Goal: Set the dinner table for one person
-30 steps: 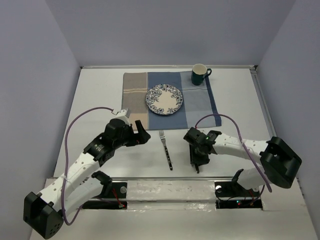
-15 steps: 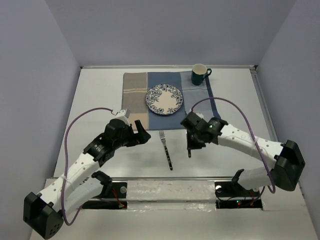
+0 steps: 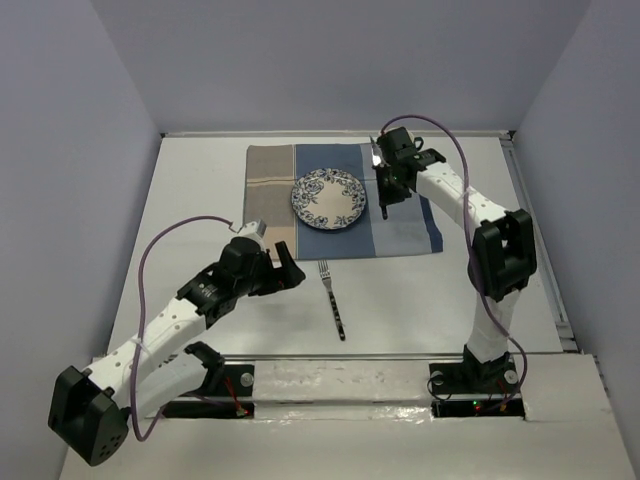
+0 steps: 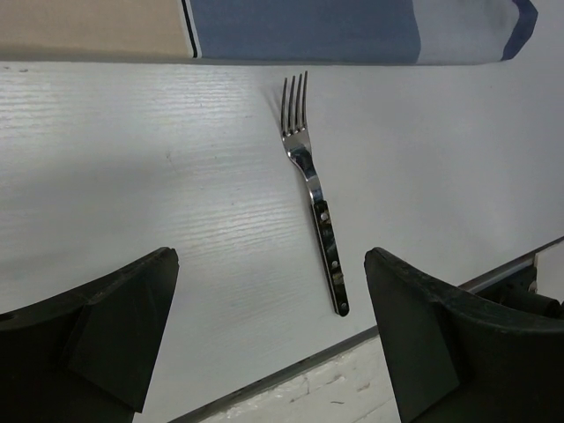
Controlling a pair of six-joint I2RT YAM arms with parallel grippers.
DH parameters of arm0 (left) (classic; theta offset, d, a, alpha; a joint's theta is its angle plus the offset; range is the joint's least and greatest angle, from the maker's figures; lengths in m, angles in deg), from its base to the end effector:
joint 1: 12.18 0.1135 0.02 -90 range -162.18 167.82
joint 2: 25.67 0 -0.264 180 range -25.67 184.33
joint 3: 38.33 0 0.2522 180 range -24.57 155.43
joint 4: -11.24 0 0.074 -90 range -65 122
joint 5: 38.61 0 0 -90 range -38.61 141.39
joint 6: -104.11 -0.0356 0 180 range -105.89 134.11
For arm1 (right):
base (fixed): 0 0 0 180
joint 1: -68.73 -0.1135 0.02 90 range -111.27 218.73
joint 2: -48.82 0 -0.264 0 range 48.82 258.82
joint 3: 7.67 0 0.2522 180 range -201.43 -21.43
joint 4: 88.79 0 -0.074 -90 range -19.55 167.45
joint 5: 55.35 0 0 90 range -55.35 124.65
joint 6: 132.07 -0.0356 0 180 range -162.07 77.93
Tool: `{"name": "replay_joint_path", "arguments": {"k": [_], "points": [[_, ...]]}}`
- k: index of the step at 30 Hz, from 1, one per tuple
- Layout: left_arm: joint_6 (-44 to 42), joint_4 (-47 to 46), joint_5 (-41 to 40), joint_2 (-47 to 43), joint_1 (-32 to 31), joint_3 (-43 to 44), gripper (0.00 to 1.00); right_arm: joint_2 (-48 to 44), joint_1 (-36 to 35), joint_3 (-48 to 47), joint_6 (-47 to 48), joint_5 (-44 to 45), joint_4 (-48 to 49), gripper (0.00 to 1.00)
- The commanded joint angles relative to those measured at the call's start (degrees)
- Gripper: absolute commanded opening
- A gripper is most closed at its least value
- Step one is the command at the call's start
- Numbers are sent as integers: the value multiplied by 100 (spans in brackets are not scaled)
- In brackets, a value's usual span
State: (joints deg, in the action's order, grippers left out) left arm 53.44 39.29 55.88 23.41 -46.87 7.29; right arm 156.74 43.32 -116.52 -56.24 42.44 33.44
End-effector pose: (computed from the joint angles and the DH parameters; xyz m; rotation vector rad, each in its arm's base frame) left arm 0.1564 -0.1117 0.2405 -0.0415 2.2379 -0.8243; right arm 0.3753 0.1729 0.2773 -0.1984 2.5439 0.0937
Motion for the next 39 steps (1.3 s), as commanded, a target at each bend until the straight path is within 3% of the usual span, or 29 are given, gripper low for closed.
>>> {"name": "replay_joint_path", "arguments": {"k": [1, 14, 29, 31, 35, 38, 39], "points": [[180, -224, -89, 163, -98, 49, 98, 553, 299, -685, 793, -708, 173, 0], [470, -57, -388, 769, -582, 295, 97, 1539, 607, -862, 565, -1218, 156, 0], [532, 153, -581, 1095, -749, 470, 97, 2048, 713, -950, -120, -982, -291, 0], [567, 215, -616, 1174, -801, 497, 97, 2058, 713, -985, -164, -850, -284, 5], [681, 277, -721, 1376, -968, 584, 96, 1996, 713, -1134, -235, -806, -266, 26], [891, 338, -844, 1613, -1240, 699, 95, 1830, 713, -1179, -340, -928, -266, 55], [953, 347, -879, 1674, -1311, 725, 95, 1629, 713, -1135, -401, -990, -240, 59]]}}
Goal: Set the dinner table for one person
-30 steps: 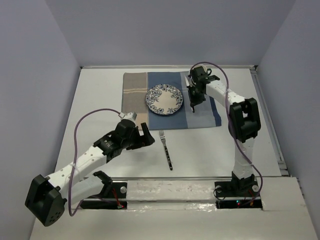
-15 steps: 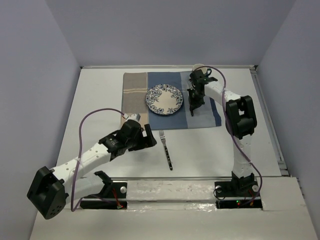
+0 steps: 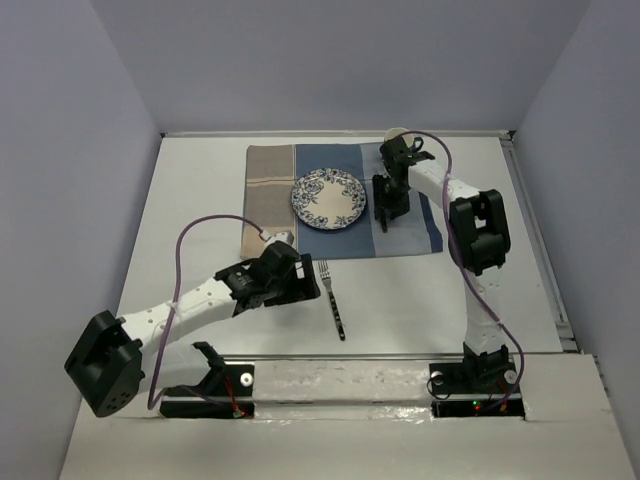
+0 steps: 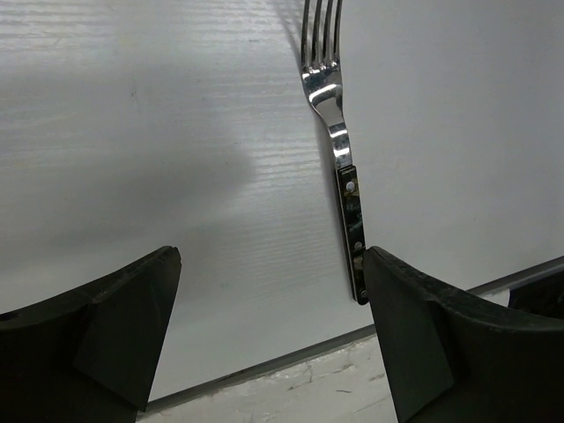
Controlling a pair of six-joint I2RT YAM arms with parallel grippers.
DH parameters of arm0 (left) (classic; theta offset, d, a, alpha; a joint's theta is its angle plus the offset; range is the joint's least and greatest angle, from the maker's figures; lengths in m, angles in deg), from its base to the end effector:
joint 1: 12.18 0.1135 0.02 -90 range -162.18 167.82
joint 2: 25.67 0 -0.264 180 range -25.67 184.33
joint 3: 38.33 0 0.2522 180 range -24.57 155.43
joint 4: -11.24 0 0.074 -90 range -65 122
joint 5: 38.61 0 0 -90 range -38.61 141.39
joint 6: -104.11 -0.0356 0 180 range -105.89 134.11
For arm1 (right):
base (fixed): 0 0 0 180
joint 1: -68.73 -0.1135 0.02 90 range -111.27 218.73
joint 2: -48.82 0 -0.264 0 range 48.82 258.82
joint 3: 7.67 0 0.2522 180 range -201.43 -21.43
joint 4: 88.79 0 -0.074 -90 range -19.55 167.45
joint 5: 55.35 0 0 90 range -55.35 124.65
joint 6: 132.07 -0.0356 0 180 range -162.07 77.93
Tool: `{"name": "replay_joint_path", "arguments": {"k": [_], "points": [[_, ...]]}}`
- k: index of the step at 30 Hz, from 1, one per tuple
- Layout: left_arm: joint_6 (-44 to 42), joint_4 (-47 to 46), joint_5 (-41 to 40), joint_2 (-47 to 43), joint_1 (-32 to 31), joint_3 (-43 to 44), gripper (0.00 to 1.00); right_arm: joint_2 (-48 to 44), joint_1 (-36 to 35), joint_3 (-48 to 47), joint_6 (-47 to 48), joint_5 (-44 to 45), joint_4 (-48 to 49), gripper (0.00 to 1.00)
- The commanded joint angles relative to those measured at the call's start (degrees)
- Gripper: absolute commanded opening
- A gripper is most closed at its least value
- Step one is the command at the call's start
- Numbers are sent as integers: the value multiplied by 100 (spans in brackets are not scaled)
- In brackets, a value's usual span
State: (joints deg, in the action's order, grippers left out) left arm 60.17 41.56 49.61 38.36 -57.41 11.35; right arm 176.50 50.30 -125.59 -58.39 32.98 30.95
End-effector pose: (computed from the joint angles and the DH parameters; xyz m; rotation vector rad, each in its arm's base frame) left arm 0.1604 -0.1601 0.2113 -0.0340 2.4742 -0.7119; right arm 0.4431 0.1487 0.1767 -0.0590 2.8108 0.1870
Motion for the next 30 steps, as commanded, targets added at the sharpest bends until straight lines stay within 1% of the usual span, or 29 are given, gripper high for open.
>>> {"name": "replay_joint_path", "arguments": {"k": [1, 2, 4, 5, 6, 7, 8, 9, 10, 11, 12, 13, 15, 16, 17, 20, 25, 26, 28, 29, 30], "points": [[341, 146, -313, 241, -336, 380, 94, -488, 16, -36, -231, -209, 131, 65], [403, 155, -358, 311, -415, 415, 94, -663, 16, 114, -275, -315, 228, 67], [639, 155, -463, 548, -696, 485, 93, -1094, 16, 509, -424, -509, 483, 68], [728, 146, -516, 654, -802, 529, 93, -1609, 16, 737, -469, -649, 771, 68], [807, 146, -638, 881, -899, 643, 92, -1884, 16, 1218, -512, -711, 922, 68], [877, 146, -700, 1005, -1074, 705, 92, -2157, 16, 1475, -574, -764, 1071, 68], [1052, 163, -823, 1137, -1154, 810, 91, -2690, 16, 1721, -592, -834, 1308, 68], [1150, 155, -850, 1382, -1233, 846, 90, -2956, 16, 2185, -609, -870, 1415, 68], [1316, 129, -989, 1506, -1416, 968, 89, -3412, -45, 2416, -636, -1018, 1590, 68], [1378, 137, -1060, 1646, -1505, 1048, 87, -3416, -46, 2609, -671, -1080, 1670, 68], [1431, 155, -1113, 1952, -1576, 1127, 86, -3825, -107, 2794, -689, -1150, 1740, 68], [1484, 198, -1166, 2095, -1629, 1215, 85, -4021, -108, 3126, -723, -1221, 1802, 68], [1650, 208, -1289, 2359, -1725, 1417, 82, -4503, -160, 3401, -750, -1414, 1951, 68], [1686, 216, -1324, 2586, -1743, 1496, 81, -4628, -160, 3498, -759, -1484, 1987, 68], [1713, 303, -1377, 2684, -1769, 1645, 77, -4742, -160, 3673, -742, -1607, 2022, 68], [1783, 558, -1474, 2939, -1901, 1952, 71, -5085, -160, 3928, -671, -1634, 2057, 68], [1871, 814, -1492, 3238, -2007, 2129, 53, -5420, -160, 4140, -689, -1792, 2136, 68], [1906, 866, -1492, 3282, -2024, 2138, 40, -5498, -160, 4175, -689, -1828, 2145, 69], [1941, 954, -1492, 3379, -2077, 2138, 32, -5587, -160, 4219, -680, -1819, 2145, 69], [1959, 1059, -1492, 3397, -2121, 2130, 31, -5622, -160, 4228, -671, -1810, 2145, 69], [1985, 1095, -1518, 3414, -2139, 2095, 24, -5701, -160, 4255, -662, -1784, 2136, 69]]}}
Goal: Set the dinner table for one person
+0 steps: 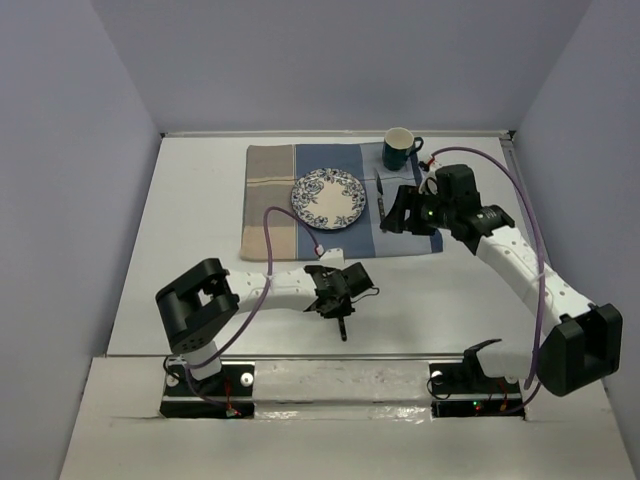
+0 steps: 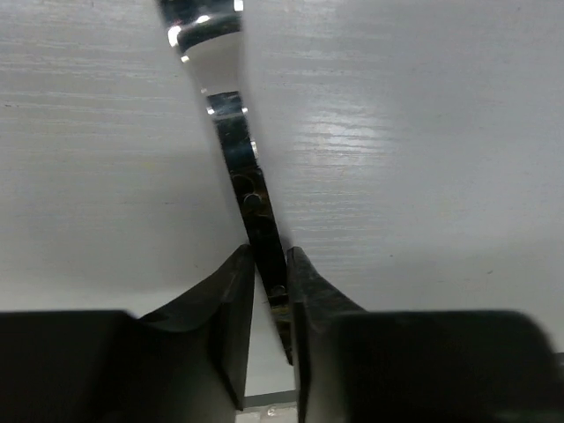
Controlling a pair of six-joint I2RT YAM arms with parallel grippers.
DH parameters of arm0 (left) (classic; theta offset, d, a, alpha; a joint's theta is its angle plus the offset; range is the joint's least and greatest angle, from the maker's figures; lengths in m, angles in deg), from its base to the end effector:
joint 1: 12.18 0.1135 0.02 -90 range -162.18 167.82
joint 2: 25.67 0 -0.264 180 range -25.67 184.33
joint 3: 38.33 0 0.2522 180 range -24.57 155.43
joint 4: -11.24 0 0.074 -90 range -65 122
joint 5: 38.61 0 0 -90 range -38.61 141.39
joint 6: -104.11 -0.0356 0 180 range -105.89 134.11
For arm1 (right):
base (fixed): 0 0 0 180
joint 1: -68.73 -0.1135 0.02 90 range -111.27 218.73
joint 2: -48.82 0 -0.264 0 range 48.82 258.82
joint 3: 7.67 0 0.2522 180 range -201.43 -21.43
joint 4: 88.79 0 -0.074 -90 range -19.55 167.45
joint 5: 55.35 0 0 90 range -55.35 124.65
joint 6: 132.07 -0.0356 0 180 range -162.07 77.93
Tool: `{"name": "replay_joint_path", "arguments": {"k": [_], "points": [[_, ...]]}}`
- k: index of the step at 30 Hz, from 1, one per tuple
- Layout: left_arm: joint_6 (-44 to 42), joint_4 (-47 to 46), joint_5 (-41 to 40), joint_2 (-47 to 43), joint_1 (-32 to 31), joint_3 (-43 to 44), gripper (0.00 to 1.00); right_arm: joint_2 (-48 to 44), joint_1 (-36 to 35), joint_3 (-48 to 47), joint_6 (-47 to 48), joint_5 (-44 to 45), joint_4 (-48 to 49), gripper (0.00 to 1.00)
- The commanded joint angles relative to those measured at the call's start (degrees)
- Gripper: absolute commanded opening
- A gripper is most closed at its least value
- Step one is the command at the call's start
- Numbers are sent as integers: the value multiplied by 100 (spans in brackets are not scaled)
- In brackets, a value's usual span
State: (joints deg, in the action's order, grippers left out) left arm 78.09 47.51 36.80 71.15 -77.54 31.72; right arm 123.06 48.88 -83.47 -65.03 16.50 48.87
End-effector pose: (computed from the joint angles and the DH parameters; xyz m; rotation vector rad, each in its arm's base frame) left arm 0.1439 -0.2923 0.1654 -0.0500 2.6820 -0.4341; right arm 0.2615 0.1062 0.3040 -0.1080 2.3513 0.7415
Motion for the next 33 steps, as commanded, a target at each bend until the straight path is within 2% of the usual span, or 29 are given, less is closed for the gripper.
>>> {"name": "replay_joint_path", "arguments": {"k": [1, 2, 6, 11, 12, 13, 17, 19, 23, 26, 33], "points": [[211, 553, -246, 127, -152, 14, 9, -401, -18, 86, 2, -127, 353, 69], [228, 554, -246, 110, -152, -100, 0, -427, -18, 104, -7, -118, 353, 69], [80, 834, -412, -137, -152, -154, 0, -594, -18, 192, -7, -101, 344, 69], [-588, 1931, -1194, -1110, 172, 311, 0, -718, -18, 280, -51, -101, 318, 69], [-780, 1968, -1221, -1269, 347, 347, 0, -718, -18, 289, -59, -109, 326, 69], [-1278, 1969, -1230, -1584, 819, 365, 0, -718, -18, 306, -59, -118, 309, 70], [-2766, 1345, -1020, -1947, 2148, 487, 0, -744, -18, 368, -94, -40, 300, 70], [-3302, 1161, -897, -1729, 2562, 794, 0, -788, -18, 403, -95, 110, 291, 70], [-4401, 651, -545, -738, 3475, 1505, 0, -701, -18, 360, -68, 224, 212, 70], [-4841, 396, -519, -209, 3749, 2041, 0, -630, -18, 272, -59, 294, 142, 70], [-5142, 35, -53, 777, 4216, 2887, 0, -489, -18, 148, -24, 497, -25, 70]]}}
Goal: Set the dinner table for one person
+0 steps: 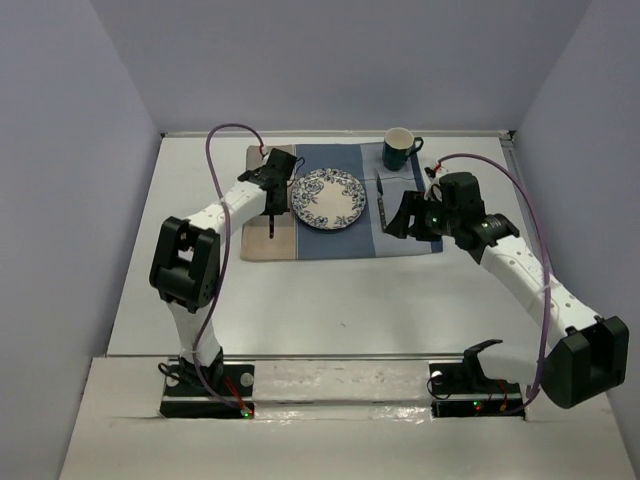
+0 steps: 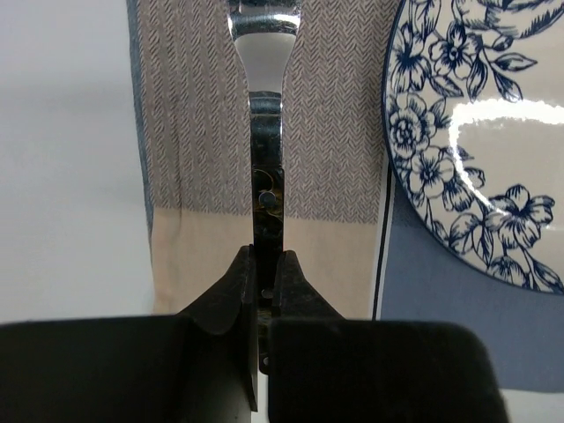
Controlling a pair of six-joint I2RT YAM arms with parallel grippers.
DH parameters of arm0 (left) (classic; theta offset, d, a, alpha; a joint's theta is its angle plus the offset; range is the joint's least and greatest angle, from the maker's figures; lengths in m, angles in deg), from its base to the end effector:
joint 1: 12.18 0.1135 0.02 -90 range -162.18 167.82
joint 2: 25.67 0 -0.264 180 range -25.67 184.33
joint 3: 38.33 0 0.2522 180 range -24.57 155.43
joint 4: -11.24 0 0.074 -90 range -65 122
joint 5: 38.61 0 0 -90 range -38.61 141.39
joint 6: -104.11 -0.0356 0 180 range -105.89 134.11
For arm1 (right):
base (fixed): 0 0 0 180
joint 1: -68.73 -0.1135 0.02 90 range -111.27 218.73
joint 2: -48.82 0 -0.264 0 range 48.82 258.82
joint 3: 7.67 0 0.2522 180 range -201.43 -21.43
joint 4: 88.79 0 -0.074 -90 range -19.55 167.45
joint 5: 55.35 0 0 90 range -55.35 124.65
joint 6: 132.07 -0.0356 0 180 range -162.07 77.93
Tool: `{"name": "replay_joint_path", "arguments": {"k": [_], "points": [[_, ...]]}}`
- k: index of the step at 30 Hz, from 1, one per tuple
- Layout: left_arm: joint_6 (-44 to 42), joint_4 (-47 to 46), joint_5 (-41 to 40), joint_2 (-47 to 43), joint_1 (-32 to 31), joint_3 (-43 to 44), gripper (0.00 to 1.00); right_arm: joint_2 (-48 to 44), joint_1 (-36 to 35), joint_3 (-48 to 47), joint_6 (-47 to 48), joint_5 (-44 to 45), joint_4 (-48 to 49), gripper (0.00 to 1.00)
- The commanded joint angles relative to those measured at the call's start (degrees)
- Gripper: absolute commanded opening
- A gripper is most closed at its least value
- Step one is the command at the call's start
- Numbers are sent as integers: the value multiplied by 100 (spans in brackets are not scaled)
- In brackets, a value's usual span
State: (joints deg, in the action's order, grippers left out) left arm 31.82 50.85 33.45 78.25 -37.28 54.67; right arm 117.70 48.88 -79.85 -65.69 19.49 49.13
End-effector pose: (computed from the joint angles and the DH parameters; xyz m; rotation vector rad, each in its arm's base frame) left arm 0.3666 -0.1596 0.2387 0.0190 2.3959 0.0384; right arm 0.2425 0.0974 0.3064 -0.0713 2.3146 0.6959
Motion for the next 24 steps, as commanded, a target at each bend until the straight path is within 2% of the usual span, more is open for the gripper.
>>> {"name": "replay_joint_path", "arguments": {"k": [1, 9, 24], "points": [[-532, -299, 299, 232, 251, 662, 0, 55, -18, -206, 50, 215, -69, 70], [-532, -449, 519, 717, 330, 935, 0, 248, -18, -144, 50, 285, -104, 70], [-436, -765, 791, 1095, 331, 803, 0, 503, -18, -232, 208, 312, -130, 71]]}}
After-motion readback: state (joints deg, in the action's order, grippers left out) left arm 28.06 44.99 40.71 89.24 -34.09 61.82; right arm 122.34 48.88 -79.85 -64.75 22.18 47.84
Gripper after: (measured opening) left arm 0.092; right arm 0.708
